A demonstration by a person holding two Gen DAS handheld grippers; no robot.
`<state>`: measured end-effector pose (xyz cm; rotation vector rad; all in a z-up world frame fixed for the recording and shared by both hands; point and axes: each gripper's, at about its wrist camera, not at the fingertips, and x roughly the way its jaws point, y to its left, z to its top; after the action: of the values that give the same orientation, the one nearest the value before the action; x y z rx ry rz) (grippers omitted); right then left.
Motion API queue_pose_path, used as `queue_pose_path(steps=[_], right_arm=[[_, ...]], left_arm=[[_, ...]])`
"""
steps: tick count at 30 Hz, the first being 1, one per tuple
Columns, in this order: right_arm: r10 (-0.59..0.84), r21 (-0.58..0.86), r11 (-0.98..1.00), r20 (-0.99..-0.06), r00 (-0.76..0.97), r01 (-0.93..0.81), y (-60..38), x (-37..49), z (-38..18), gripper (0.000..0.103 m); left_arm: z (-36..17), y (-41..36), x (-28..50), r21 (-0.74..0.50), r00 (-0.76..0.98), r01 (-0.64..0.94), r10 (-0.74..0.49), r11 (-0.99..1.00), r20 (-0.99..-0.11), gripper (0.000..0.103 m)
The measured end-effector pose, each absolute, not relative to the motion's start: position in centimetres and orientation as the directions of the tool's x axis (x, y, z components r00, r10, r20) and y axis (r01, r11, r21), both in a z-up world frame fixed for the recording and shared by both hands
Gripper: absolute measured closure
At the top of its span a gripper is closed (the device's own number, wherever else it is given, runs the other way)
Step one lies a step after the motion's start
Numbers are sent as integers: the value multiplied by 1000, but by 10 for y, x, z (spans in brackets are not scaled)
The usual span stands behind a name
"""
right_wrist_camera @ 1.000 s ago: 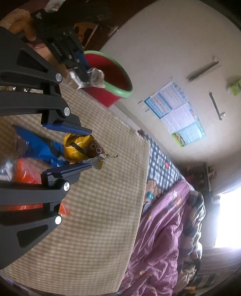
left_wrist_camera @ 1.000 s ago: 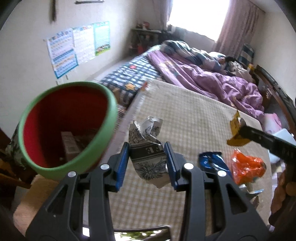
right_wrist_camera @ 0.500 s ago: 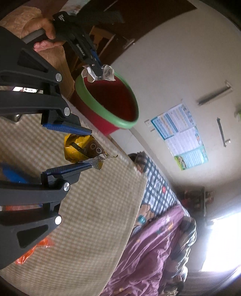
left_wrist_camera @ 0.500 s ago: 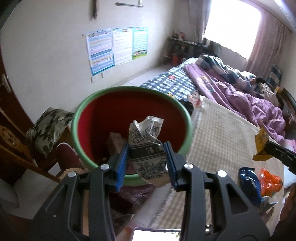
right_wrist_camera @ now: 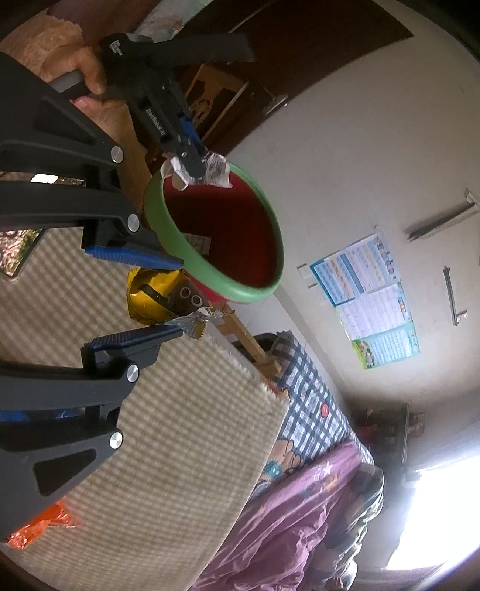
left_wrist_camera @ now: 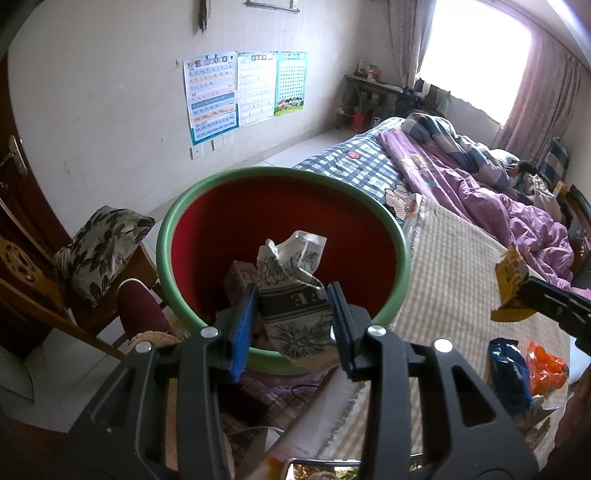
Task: Collect trash
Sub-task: 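Carry both wrappers over the red bucket and open both tools to drop them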
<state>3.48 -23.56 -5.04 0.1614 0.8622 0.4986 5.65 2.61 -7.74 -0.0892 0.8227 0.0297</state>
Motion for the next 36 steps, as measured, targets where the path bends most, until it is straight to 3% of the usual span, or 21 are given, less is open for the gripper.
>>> queue_pose_path(steps=[23, 36], right_arm=[[578, 321, 795, -660, 479, -515, -149, 79, -47, 71], [592, 349, 781, -677, 437, -517, -134, 103, -63, 70]], left_arm=[[-86, 46, 81, -76, 675, -119, 24, 990, -738, 66], [-92, 47, 96, -73, 660, -128, 30, 989, -751, 66]])
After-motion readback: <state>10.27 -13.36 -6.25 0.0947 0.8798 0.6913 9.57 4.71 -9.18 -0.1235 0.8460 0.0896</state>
